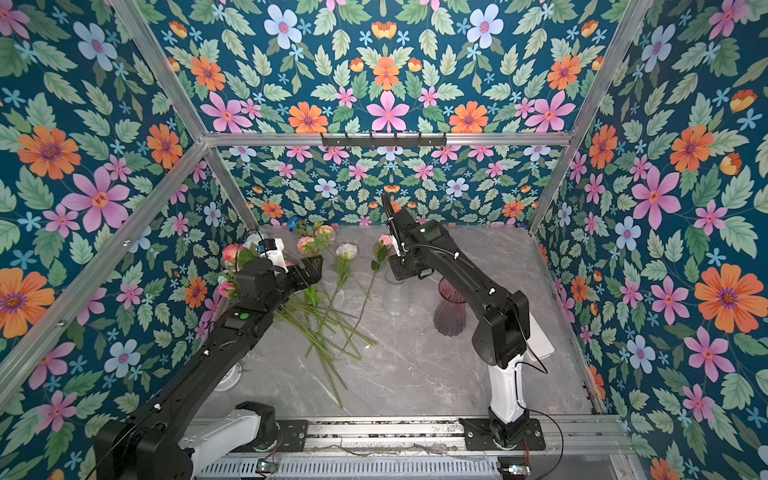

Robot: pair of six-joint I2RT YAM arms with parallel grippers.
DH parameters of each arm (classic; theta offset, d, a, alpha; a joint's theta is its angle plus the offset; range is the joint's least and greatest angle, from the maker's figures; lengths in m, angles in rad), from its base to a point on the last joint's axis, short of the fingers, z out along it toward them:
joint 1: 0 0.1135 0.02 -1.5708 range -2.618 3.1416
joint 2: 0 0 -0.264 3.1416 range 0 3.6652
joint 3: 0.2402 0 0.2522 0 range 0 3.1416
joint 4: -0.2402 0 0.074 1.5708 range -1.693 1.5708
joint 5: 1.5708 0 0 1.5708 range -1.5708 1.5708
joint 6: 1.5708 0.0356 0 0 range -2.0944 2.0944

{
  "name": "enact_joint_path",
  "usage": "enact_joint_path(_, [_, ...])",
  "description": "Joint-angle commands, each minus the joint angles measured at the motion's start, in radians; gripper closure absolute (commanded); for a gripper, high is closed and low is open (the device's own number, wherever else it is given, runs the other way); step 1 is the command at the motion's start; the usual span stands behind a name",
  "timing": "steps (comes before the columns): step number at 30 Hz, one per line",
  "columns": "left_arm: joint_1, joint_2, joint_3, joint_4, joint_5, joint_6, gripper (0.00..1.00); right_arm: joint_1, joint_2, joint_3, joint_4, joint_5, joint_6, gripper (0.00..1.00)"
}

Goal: Arrange flowers in a vase
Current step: Pick up the vase from the center of the table, then place the vase at the center of the table.

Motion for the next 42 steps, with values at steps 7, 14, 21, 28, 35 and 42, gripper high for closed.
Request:
enact_joint_path(7, [0.001, 0.0, 0.007, -0.002, 0.002, 0.013, 0.0, 0.097, -0.014, 0.007, 0.001, 0.034, -0.003, 1.0])
enact_joint_path(14, [0.0, -0.009, 0.004, -0.008, -0.001, 0.014, 0.0, 0.127, 0.0, -0.026, 0.05, 0.007, 0.017, 1.0])
enact_joint_path(21, [0.0, -0.017, 0.001, -0.017, -0.018, 0.014, 0.0, 0.133, -0.021, -0.064, 0.078, 0.012, 0.023, 0.96])
enact_joint_path(28, [0.001, -0.025, 0.004, -0.026, -0.035, 0.006, 0.0, 0.133, -0.068, -0.074, 0.108, 0.053, 0.028, 0.63])
enact_joint_path(35, [-0.001, -0.037, 0.011, -0.04, -0.051, -0.009, 0.02, 0.133, -0.134, -0.058, 0.13, 0.095, 0.029, 0.42])
enact_joint_path(42, [0.004, 0.073, 0.066, -0.217, -0.227, 0.007, 0.25, 0.133, -0.314, -0.185, 0.245, 0.108, 0.085, 0.41])
